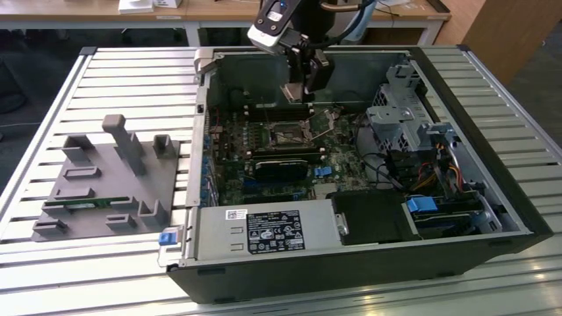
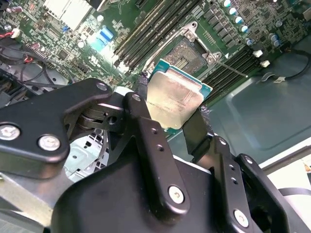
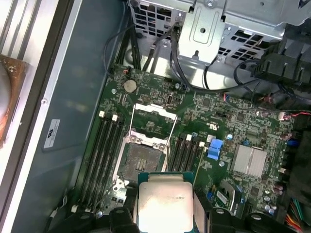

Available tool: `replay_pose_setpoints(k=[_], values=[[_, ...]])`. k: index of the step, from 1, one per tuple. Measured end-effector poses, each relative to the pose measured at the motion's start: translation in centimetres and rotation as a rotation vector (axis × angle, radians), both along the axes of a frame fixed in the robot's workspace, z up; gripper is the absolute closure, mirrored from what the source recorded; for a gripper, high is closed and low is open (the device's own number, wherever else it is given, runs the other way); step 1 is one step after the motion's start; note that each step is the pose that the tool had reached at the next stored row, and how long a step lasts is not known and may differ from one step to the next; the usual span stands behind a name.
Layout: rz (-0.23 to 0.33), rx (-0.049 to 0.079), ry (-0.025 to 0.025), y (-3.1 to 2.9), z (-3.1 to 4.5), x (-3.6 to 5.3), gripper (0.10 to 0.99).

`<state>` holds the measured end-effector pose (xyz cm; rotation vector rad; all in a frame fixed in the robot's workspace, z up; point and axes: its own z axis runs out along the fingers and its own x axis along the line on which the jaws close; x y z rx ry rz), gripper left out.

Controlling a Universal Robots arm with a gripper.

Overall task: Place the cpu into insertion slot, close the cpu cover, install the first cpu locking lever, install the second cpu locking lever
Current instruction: 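Place the cpu into insertion slot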

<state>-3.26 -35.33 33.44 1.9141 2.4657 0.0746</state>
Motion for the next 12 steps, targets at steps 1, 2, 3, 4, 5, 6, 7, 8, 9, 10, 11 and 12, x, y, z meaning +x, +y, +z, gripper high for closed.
replay_pose_setpoints(k=[1,2,3,4,5,6,7,8,9,10,11,12], values=[[0.000,0.000,0.0006,0.00,-0.06,0.00,0.545],[0.000,0.000,0.0012,0.00,-0.09,0.00,0.545],[0.000,0.000,0.0015,0.00,-0.13,0.00,0.545],[0.000,0.000,0.0030,0.00,-0.17,0.01,0.545],[0.000,0.000,0.0044,0.00,-0.21,0.01,0.545],[0.000,0.000,0.0044,0.00,-0.23,0.00,0.545],[0.000,0.000,0.0045,0.00,-0.26,0.00,0.545],[0.000,0.000,0.0046,0.00,-0.28,0.00,0.545],[0.000,0.000,0.0045,0.00,-0.32,0.00,0.545],[0.000,0.000,0.0045,0.00,-0.35,0.00,0.545],[0.000,0.000,0.0045,0.00,-0.38,0.00,0.545],[0.000,0.000,0.0046,0.00,-0.40,0.00,0.545]])
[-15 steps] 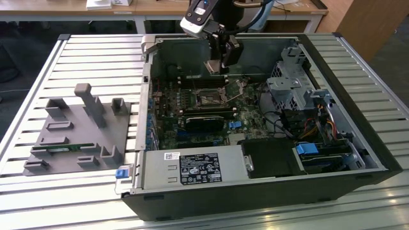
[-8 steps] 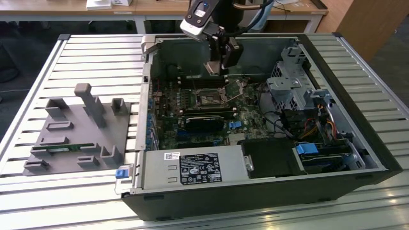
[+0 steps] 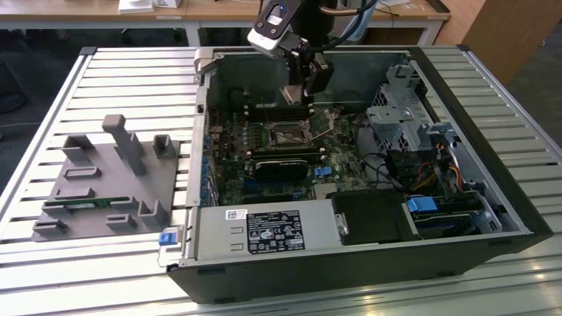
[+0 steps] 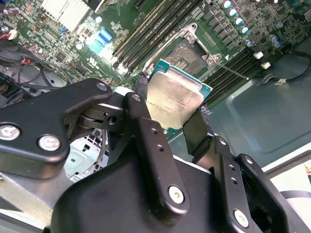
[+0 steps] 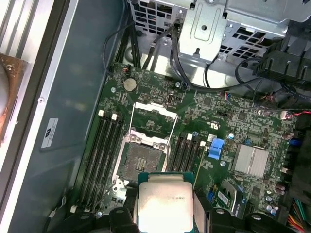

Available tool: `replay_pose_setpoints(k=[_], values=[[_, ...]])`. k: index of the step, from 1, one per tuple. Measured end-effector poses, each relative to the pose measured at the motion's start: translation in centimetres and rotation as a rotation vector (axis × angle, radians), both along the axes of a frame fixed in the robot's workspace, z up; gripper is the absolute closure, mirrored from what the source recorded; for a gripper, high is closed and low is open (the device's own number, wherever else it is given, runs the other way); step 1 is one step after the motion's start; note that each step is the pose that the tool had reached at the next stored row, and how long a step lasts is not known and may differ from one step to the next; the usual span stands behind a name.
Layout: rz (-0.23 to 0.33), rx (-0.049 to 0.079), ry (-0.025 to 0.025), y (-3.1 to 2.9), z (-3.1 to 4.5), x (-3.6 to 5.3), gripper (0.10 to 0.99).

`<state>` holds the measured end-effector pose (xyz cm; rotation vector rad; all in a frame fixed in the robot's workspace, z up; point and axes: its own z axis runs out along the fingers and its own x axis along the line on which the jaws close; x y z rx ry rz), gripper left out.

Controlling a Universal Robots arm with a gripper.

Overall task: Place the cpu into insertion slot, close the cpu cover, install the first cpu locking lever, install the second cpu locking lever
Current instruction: 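Place the cpu into insertion slot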

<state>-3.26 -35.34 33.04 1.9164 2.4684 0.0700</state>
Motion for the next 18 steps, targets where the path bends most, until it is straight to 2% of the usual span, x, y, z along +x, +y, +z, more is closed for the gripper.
replay_pose_setpoints(k=[18], values=[[0.000,0.000,0.0000,0.00,-0.47,0.00,0.545]])
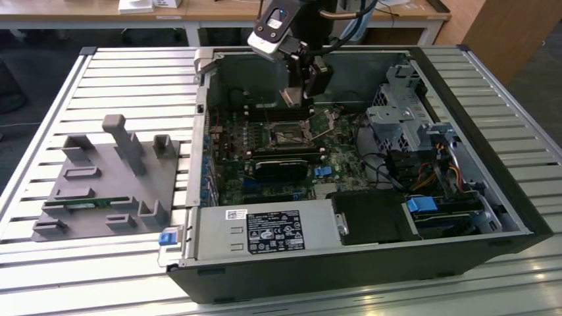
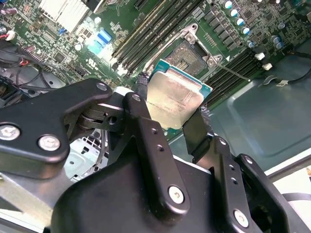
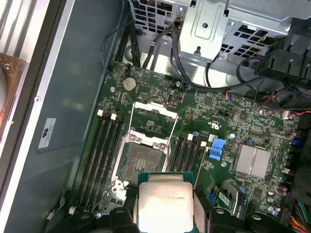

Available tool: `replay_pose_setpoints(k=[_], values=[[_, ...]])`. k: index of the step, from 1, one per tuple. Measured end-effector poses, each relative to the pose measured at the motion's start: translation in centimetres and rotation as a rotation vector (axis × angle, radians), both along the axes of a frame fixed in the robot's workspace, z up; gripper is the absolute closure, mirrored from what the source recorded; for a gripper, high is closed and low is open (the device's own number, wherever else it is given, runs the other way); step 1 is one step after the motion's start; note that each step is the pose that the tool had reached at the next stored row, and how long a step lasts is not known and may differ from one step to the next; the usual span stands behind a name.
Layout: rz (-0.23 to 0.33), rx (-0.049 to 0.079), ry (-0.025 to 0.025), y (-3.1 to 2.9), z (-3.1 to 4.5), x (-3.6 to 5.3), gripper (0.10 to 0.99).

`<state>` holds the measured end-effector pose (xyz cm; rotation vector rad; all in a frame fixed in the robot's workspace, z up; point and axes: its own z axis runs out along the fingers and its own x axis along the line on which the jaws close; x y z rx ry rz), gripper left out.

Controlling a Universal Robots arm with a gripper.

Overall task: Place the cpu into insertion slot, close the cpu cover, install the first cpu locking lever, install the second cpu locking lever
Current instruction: 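Place the cpu into insertion slot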

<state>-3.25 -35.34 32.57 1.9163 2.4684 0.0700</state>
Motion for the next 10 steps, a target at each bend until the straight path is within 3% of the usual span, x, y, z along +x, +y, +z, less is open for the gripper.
replay_pose_setpoints(k=[10], values=[[0.000,0.000,0.0006,0.00,-0.21,0.00,0.545]])
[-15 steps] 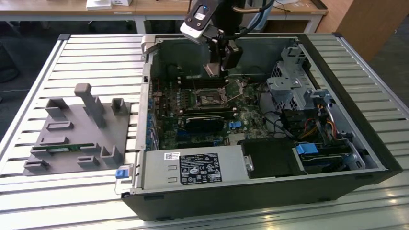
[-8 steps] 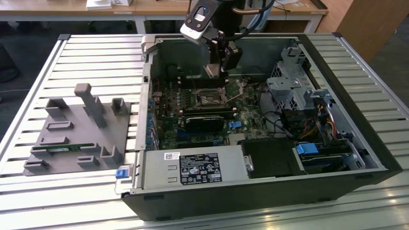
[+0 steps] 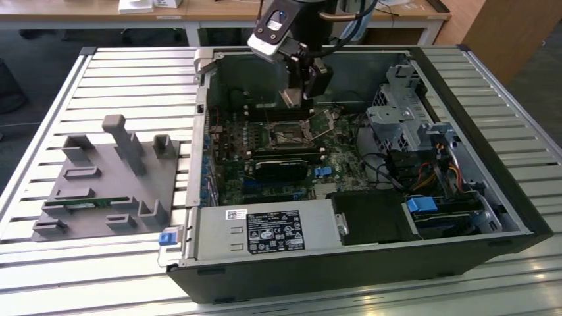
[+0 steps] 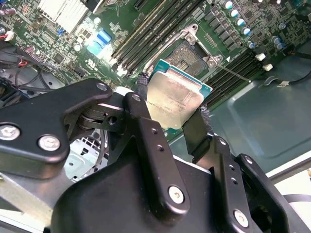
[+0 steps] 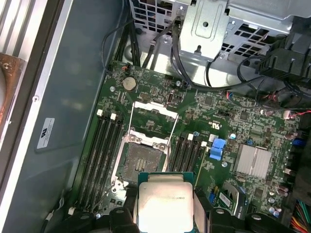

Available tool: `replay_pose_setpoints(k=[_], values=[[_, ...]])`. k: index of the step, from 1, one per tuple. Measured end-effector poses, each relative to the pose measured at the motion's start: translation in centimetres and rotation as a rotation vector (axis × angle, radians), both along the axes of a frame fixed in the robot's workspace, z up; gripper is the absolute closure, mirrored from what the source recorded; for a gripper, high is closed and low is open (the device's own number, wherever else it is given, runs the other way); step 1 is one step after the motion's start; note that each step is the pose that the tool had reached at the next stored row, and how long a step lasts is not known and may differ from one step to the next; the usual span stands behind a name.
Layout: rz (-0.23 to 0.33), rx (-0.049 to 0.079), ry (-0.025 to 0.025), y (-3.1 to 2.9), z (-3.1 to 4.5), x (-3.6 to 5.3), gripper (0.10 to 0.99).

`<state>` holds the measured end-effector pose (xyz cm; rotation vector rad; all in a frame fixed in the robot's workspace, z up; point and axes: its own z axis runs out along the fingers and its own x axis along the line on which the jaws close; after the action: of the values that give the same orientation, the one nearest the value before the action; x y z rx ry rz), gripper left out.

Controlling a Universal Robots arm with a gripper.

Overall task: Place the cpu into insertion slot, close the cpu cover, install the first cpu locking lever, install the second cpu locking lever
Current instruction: 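Place the cpu into insertion slot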

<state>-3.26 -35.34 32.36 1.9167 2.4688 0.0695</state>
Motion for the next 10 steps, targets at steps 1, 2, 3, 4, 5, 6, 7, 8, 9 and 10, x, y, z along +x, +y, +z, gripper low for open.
replay_pose_setpoints(k=[1,2,3,4,5,6,7,8,9,10], values=[[0.000,0.000,0.0001,0.00,-0.02,0.00,0.545],[0.000,0.000,0.0002,0.00,-0.04,0.00,0.545],[0.000,0.000,0.0002,0.00,-0.06,0.00,0.545],[0.000,0.000,0.0003,0.00,-0.08,0.00,0.545],[0.000,0.000,0.0003,0.00,-0.10,0.00,0.545],[0.000,0.000,0.0002,0.00,-0.15,0.00,0.545],[0.000,0.000,0.0003,0.00,-0.18,0.00,0.545],[0.000,0.000,0.0004,0.00,-0.21,0.00,0.545],[-0.001,0.000,0.0004,0.00,-0.25,0.00,0.545],[-0.003,0.000,0.0004,0.00,-0.28,0.00,0.545]])
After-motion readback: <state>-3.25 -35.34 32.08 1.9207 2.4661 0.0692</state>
